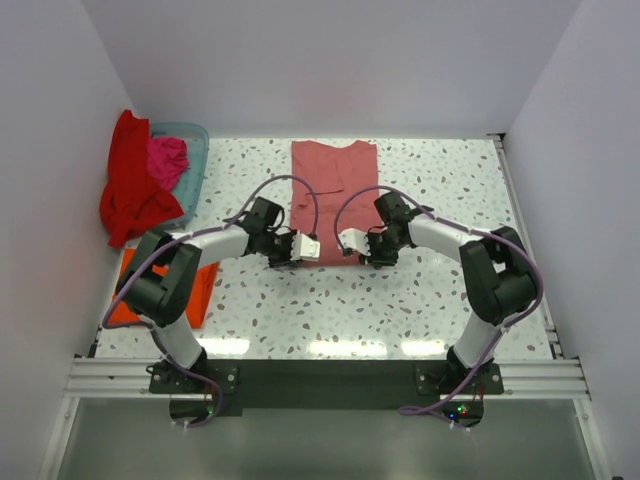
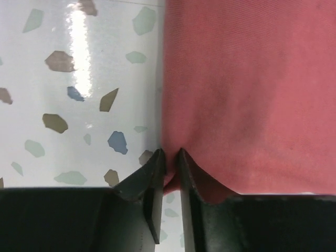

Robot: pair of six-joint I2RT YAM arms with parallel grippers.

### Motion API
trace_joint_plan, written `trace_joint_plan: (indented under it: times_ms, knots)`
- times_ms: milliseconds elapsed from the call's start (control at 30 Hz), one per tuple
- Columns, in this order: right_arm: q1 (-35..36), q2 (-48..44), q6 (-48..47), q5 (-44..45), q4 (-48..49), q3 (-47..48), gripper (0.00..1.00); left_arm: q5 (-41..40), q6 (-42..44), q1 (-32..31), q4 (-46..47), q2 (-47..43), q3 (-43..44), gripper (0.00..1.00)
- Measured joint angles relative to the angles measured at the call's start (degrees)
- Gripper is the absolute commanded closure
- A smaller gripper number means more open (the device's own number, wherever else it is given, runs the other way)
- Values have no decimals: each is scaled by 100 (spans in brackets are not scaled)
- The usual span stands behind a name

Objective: Fold and stack the t-shirts
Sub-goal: Fold the tshirt

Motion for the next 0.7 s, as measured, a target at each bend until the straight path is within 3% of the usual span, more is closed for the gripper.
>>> trace_joint_plan:
  times_ms: [67, 133, 333, 533, 700]
  knots:
    - [15, -61, -48, 46, 146, -103, 94, -33, 50, -2, -9, 15, 0, 91]
    - [20, -79, -35, 96, 223, -122, 100, -48, 85, 0, -15, 15, 22, 99]
    - [11, -76, 210, 142, -76, 162, 100, -31, 37, 66, -420, 15, 378, 100]
    - [-208, -92, 442, 129, -579, 1305, 100, 15, -24, 444, -811, -31, 1362, 100]
    - [-315, -317, 492, 114, -695, 1681, 100, 31, -70, 535, -874, -376, 1506, 100]
